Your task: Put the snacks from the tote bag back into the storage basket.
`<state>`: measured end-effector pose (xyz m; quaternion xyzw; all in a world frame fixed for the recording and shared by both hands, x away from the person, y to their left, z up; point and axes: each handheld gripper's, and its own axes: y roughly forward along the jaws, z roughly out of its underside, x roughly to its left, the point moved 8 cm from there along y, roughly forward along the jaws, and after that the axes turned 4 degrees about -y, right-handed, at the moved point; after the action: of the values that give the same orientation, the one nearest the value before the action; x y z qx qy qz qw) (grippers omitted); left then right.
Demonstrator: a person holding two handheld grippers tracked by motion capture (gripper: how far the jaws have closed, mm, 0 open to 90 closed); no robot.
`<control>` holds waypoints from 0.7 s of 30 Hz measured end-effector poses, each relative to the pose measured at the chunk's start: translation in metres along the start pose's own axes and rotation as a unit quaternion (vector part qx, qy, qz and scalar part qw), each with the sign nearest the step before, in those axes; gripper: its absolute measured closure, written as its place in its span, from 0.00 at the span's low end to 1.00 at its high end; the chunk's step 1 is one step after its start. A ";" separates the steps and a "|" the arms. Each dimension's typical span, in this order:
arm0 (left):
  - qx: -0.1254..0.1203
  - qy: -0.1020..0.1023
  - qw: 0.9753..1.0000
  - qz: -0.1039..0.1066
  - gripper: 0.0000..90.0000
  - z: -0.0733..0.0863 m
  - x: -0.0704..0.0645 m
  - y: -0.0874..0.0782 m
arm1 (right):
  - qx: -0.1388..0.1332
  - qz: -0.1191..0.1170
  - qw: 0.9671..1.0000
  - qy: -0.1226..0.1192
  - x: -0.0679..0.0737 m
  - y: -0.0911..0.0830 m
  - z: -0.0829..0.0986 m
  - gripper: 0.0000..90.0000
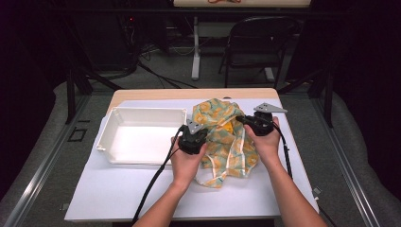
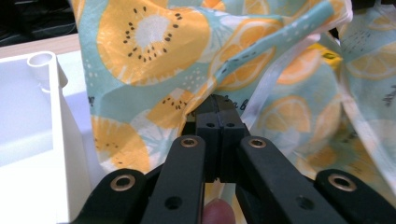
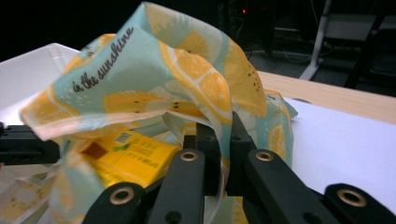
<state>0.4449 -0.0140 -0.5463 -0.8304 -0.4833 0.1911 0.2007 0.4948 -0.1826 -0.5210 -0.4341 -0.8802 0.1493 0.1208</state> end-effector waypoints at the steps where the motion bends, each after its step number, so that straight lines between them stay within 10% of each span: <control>1: 0.002 -0.002 1.000 -0.006 1.00 0.000 0.001 0.003 | 0.005 0.001 1.000 0.002 -0.002 0.003 0.002 0.98; 7: 0.036 0.001 0.998 -0.042 1.00 0.014 0.004 0.020 | 0.052 0.000 0.998 0.023 -0.008 0.025 0.020 0.98; 16: 0.099 0.001 0.995 -0.033 1.00 0.043 0.002 0.045 | 0.114 -0.008 0.993 0.041 -0.013 0.037 0.052 0.96; 21: 0.087 0.017 0.995 -0.036 0.93 0.045 -0.004 0.039 | 0.133 -0.012 0.990 0.037 -0.010 0.037 0.062 0.91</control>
<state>0.4483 -0.0286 -0.6041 -0.7951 -0.4909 0.2110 0.2869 0.5068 -0.1791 -0.5929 -0.4086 -0.8526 0.2474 0.2122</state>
